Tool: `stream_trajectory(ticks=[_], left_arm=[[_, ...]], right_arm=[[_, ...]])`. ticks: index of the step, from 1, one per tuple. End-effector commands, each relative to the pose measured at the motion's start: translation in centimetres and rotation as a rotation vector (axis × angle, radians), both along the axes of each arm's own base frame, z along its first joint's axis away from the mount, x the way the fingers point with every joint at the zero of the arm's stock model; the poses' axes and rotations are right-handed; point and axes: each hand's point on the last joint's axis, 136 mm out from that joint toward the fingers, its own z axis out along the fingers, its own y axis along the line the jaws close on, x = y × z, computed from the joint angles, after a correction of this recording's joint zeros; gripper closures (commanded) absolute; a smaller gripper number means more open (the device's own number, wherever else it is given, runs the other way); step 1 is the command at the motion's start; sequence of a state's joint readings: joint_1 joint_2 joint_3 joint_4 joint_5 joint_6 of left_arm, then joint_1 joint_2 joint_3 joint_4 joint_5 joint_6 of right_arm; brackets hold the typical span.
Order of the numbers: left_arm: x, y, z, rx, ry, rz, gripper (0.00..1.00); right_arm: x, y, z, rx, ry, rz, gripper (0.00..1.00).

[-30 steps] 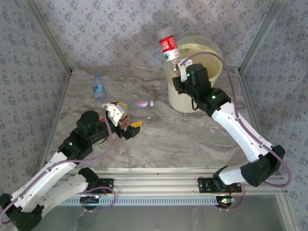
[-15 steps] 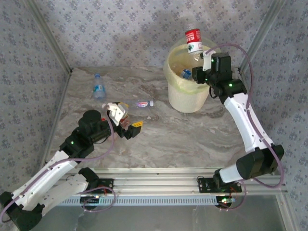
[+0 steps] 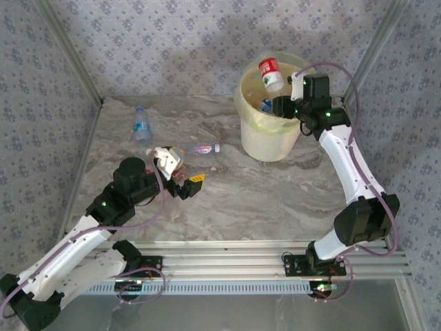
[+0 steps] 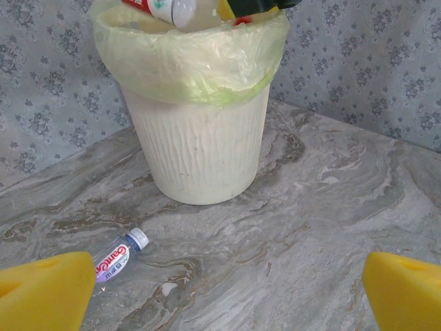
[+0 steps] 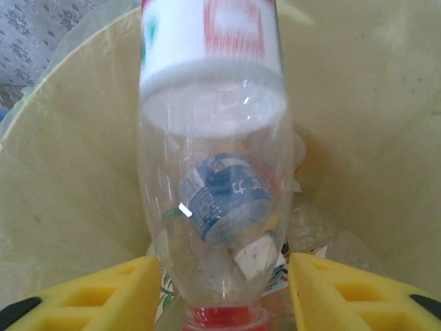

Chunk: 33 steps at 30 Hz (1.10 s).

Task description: Put the plastic bottles in the bin

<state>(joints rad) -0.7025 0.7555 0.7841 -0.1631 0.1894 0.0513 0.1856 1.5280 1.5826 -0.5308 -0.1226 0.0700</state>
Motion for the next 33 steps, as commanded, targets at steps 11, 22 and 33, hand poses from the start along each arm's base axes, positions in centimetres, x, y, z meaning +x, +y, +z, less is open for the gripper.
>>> stream_trajectory(ticks=[11, 22, 33], left_arm=[[0.1, 0.3, 1.6, -0.015, -0.032, 0.012, 0.00], [-0.3, 0.4, 1.3, 0.046, -0.046, -0.013, 0.00], [1.0, 1.1, 0.1, 0.153, -0.002, 0.059, 0.00]], right_arm=[[-1.5, 0.1, 5.0, 0.009, -0.113, 0.012, 0.36], [-8.7, 5.1, 5.8, -0.011, -0.146, 0.160, 0.33], [-16.2, 11.0, -0.4, 0.079, 0.005, 0.370, 0.30]])
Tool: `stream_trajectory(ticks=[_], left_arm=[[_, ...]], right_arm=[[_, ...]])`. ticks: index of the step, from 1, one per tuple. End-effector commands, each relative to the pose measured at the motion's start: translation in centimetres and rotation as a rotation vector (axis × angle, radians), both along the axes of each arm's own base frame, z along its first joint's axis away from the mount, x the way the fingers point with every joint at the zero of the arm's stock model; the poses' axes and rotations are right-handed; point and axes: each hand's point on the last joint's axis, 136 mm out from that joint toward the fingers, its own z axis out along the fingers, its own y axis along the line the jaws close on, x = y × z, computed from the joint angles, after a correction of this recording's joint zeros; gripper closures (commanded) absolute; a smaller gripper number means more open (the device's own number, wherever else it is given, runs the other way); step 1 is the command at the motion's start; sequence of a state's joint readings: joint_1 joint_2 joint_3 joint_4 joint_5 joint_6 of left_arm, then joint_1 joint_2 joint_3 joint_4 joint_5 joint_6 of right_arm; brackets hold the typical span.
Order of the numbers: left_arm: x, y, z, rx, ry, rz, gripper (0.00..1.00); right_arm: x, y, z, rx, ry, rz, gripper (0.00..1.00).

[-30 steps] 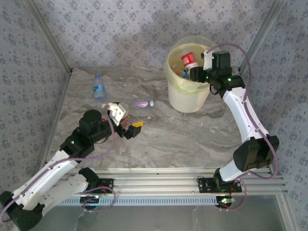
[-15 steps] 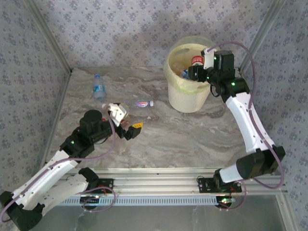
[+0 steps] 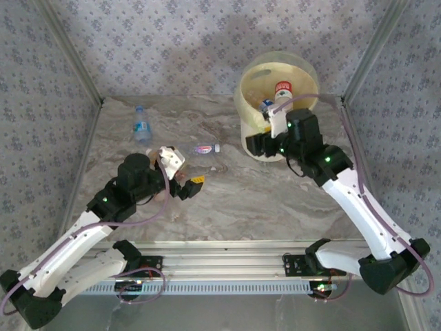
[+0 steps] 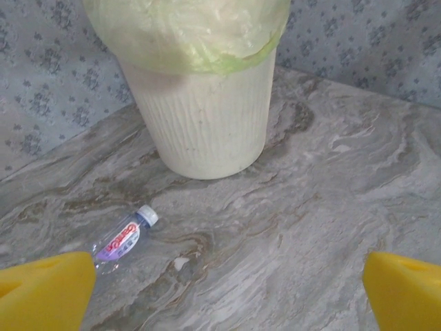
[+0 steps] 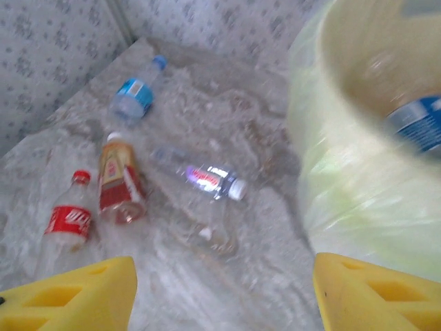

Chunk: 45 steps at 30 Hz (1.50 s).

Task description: Put the plastic bottles in the bin

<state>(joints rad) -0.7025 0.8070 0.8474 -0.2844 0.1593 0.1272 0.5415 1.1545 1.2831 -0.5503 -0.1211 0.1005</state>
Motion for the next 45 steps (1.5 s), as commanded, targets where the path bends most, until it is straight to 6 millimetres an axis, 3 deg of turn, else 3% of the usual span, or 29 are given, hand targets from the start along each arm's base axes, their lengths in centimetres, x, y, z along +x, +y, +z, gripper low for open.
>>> stream_trajectory(ticks=[1, 9, 17, 30, 37, 38, 45], left_arm=[[0.6, 1.2, 1.5, 0.042, -0.024, 0.066, 0.00], [-0.2, 3.8, 2.0, 0.073, 0.062, 0.169, 0.00], [-3.6, 4.7, 3.7, 0.028, 0.067, 0.089, 0.00], [-6.9, 7.0, 6.2, -0.086, -0.011, 0.072, 0.00], [-8.0, 7.6, 8.1, -0.142, -0.101, 0.049, 0.00], [-8.2, 7.7, 8.1, -0.149, -0.112, 0.048, 0.00], [-8.5, 8.4, 8.7, -0.201, -0.168, 0.063, 0.00]], right_arm=[[-2.1, 1.4, -1.8, 0.026, 0.061, 0.038, 0.30], [-5.2, 4.8, -8.0, 0.095, 0.187, 0.062, 0.29], [-6.8, 9.0, -13.7, 0.110, 0.306, 0.064, 0.28], [-9.0, 19.5, -18.6, 0.036, 0.407, 0.178, 0.20], [-9.9, 23.3, -21.8, -0.025, 0.452, 0.218, 0.14], [-9.7, 24.5, -20.9, -0.006, 0.441, 0.231, 0.13], [-10.9, 27.9, -22.2, -0.029, 0.476, 0.296, 0.10]])
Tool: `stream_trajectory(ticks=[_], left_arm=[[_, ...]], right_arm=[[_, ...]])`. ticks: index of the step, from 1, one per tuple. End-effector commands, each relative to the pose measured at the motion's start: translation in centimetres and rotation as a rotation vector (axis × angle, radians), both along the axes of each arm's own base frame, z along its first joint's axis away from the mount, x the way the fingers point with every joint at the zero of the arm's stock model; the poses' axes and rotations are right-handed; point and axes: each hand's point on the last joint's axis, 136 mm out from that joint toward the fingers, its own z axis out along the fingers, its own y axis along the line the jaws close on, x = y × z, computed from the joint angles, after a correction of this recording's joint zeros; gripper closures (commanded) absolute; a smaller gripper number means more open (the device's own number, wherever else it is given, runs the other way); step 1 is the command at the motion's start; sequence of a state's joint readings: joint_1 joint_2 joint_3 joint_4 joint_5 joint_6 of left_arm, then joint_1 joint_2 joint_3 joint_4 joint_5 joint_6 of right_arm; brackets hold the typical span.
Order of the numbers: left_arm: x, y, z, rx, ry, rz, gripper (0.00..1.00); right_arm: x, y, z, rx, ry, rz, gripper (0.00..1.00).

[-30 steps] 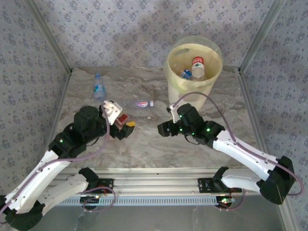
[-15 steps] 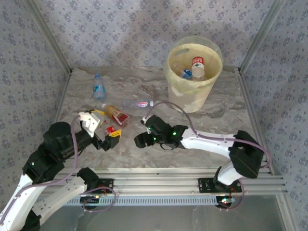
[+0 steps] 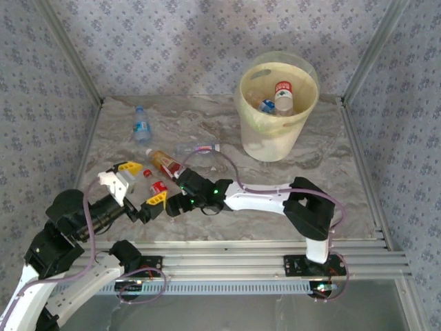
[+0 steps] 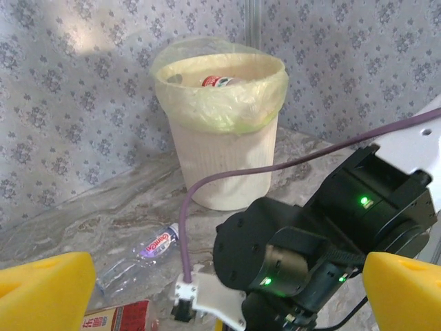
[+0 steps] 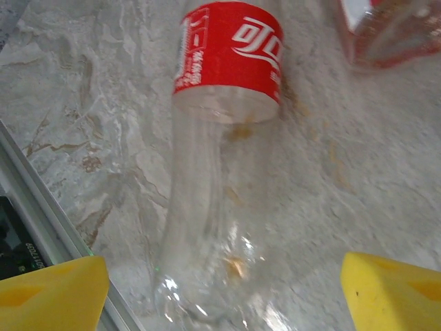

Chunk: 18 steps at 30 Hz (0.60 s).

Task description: Put the plastic bottles in the bin

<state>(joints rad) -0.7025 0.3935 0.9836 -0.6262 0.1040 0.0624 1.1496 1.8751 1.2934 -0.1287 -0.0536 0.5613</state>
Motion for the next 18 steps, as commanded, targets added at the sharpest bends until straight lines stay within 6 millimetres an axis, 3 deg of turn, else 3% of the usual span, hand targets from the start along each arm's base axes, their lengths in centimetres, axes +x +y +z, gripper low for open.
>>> stream_trajectory(ticks=[1, 11, 18], left_arm=[[0.1, -0.3, 1.2, -0.033, -0.051, -0.008, 0.00], [1.1, -2.1, 0.6, -0.044, 0.006, -0.049, 0.00], [1.7, -2.6, -0.2, -0.044, 0.009, -0.049, 0.00]], right_arm=[[-1.0, 1.9, -0.2, -0.002, 0.019, 0.036, 0.10], [-1.5, 2.7, -3.5, -0.096, 0.041, 0.042, 0.06], [-1.4, 2.9, -4.5, -0.178, 0.010, 0.033, 0.08]])
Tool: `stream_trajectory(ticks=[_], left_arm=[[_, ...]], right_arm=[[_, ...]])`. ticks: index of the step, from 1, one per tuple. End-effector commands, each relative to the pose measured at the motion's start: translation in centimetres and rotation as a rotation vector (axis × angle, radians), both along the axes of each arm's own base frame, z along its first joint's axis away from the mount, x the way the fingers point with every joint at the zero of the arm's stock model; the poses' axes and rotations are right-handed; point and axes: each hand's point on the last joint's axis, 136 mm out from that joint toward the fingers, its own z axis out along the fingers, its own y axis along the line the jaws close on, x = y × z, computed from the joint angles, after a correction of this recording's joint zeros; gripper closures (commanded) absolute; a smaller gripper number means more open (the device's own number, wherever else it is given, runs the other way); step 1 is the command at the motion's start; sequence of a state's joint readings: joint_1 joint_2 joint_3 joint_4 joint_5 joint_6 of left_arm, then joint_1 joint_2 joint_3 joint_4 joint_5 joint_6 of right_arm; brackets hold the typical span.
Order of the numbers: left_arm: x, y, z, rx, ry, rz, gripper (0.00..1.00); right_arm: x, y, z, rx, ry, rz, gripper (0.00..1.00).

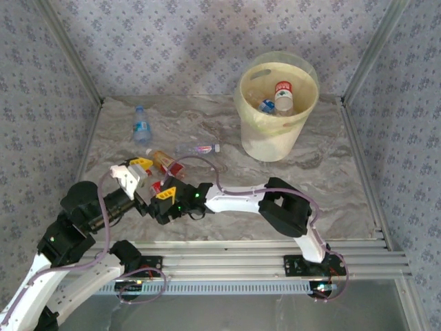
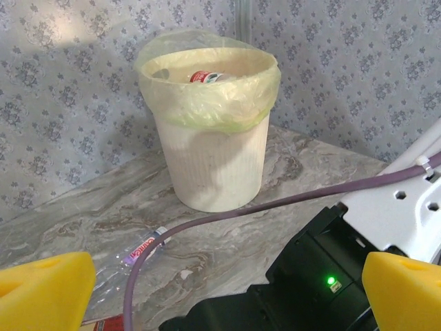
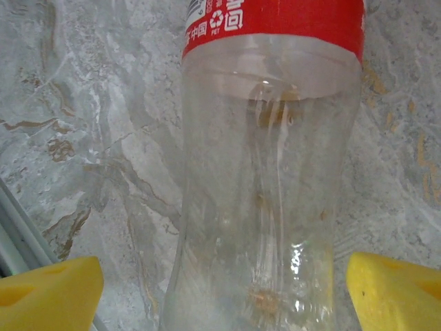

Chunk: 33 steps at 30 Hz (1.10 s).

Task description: Put the plastic bottles in the bin

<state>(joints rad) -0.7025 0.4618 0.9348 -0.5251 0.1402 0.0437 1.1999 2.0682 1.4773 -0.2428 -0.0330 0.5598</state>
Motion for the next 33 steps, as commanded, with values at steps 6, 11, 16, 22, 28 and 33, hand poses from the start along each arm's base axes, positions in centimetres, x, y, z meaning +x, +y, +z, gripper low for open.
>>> stream_trajectory(ticks=[6, 11, 16, 22, 28, 33], left_arm=[[-0.1, -0.4, 0.8, -0.057, -0.034, -0.022, 0.00], [0.0, -0.3, 0.3, -0.059, -0.019, -0.017, 0.00], [0.4, -0.1, 0.5, -0.091, -0.010, -0.005, 0.00], [0.8, -0.2, 0.3, -0.094, 0.006, -0.005, 0.00], [1.0, -0.2, 0.1, -0.091, 0.012, 0.001, 0.00], [1.0, -0.2, 0.0, -0.089, 0.015, -0.001, 0.01]], right_arm=[[0.0, -0.8, -1.3, -0.114, -0.033, -0.021, 0.11], [0.7, -1.3, -2.0, -0.186, -0.071, -0.034, 0.13], [1.1, -2.0, -2.7, -0.250, -0.104, -0.035, 0.15], [1.5, -2.6, -2.6, -0.295, -0.138, -0.027, 0.21], [1.8, -3.2, -3.3, -0.362, -0.160, -0.025, 0.25], [2.1, -4.5, -3.7, -0.431, -0.180, -0.028, 0.29]])
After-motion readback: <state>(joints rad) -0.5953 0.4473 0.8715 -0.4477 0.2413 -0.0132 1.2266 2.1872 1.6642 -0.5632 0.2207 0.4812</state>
